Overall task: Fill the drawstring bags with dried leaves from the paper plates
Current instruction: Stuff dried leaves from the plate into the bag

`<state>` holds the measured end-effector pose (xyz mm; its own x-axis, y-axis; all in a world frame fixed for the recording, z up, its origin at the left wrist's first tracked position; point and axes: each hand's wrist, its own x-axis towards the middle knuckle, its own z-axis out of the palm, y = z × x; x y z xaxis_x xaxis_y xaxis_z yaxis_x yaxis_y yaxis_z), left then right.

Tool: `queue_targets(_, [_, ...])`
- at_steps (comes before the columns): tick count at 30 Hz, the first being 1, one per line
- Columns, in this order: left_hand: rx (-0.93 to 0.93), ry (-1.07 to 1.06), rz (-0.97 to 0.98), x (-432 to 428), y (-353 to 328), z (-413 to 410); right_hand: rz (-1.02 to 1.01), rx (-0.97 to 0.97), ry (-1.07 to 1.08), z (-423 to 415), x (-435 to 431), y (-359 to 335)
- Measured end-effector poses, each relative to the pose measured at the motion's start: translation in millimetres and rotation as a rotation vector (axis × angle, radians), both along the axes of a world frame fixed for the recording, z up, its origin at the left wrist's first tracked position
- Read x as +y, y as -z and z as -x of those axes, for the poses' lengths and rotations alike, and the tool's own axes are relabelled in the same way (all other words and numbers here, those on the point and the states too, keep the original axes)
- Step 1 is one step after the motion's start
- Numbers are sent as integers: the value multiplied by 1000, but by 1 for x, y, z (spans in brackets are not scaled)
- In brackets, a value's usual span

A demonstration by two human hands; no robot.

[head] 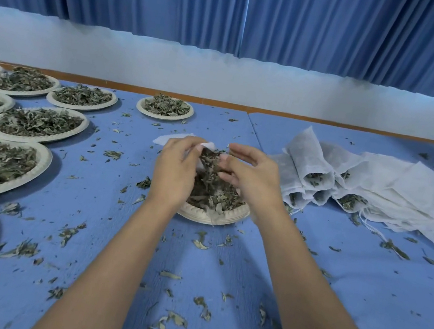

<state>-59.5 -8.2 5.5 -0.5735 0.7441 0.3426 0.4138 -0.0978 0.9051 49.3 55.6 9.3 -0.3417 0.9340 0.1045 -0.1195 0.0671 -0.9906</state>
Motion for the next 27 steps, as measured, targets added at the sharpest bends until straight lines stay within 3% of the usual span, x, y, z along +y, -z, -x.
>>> queue_targets(3, [-19,-22,-13,1,3,5,-256,-338,179,-7,6,1])
queue_targets(5, [-13,-16,-23,1,3,5,-254,-451,135,-9,8,0])
queue_targets(9, [1,-13,-51,1,5,1,36,-234,-39,-4,2,-3])
queue_targets(13, [29,-39,-39,2,6,0,57,-46,22,-1,-2,-2])
queue_targets(19, [70,-26,-46,2,7,-10,-118,-173,95,9,-7,2])
queue_targets(27, [-88,101,-81,3,6,-12,-219,-178,262,10,-11,6])
